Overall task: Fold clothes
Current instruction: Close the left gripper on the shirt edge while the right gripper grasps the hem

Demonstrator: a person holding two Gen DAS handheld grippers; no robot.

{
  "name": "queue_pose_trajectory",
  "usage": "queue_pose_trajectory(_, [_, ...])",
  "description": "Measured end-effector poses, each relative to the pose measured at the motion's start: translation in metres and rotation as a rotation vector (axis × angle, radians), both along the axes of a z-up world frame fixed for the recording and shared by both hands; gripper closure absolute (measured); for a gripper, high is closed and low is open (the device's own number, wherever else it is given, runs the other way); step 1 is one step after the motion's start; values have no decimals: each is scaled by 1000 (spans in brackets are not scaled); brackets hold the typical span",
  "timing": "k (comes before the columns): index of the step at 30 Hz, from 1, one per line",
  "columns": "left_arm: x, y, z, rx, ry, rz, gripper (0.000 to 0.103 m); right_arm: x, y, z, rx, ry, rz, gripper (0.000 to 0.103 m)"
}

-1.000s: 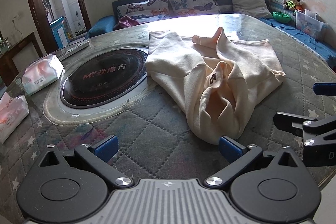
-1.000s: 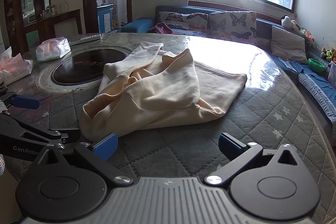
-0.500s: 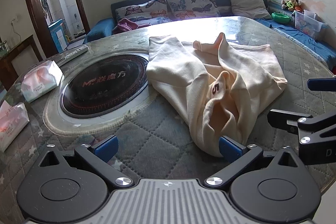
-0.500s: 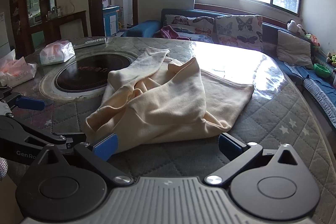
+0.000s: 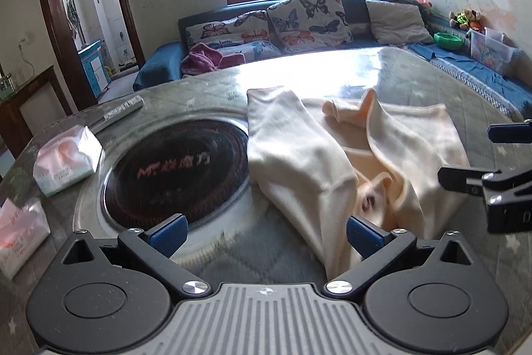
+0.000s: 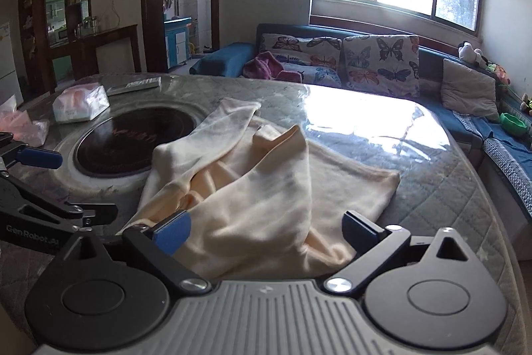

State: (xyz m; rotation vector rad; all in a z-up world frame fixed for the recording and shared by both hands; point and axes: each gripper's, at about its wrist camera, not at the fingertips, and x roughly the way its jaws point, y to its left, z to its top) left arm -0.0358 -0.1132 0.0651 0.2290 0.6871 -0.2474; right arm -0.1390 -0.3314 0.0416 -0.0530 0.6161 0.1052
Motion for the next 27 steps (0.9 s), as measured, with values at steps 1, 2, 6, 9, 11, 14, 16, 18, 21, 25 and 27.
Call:
queue_pose_trajectory(1, [6,-1,1,2,-4,0,0,7,-3,1,2,-2,-2,6])
queue_pose_trajectory(2, [11,-2,2,5,-8,0,0,14,-6,2,4,-3,-4,7])
queue_pose_trajectory(6, [37,-9,5,6,-20,-9,0,48,-19,4,25,7,-3,14])
queue_pose_trajectory(9, [57,-15,2,8,-13,-19,0,76,-26,1,54,29,-4,21])
queue_pose_trajectory(11, [71,-20,0,3,-2,-29,1,95,-31,-3,75,46,-1,25])
queue_pose_trajectory(14, [90,-25,-1,-19,19,-46,4,121,-37,-11,94,70,3,32])
queue_pose_trajectory(16, [105,-28,-3,-24,28,-50,7,136,-38,-17,103,85,13,35])
queue_pose_trajectory(18, [120,-32,-6,-25,31,-52,11,150,-38,-24,113,99,24,38])
queue_pose_trajectory(21, [142,-40,-10,-27,39,-58,13,166,-40,-34,139,128,35,44])
queue_pose_trajectory(25, [169,-55,-15,-25,33,-79,14,176,-44,-44,168,148,55,55])
queue_pose_trajectory(27, [181,-64,-18,-21,28,-91,14,177,-47,-47,195,159,69,67])
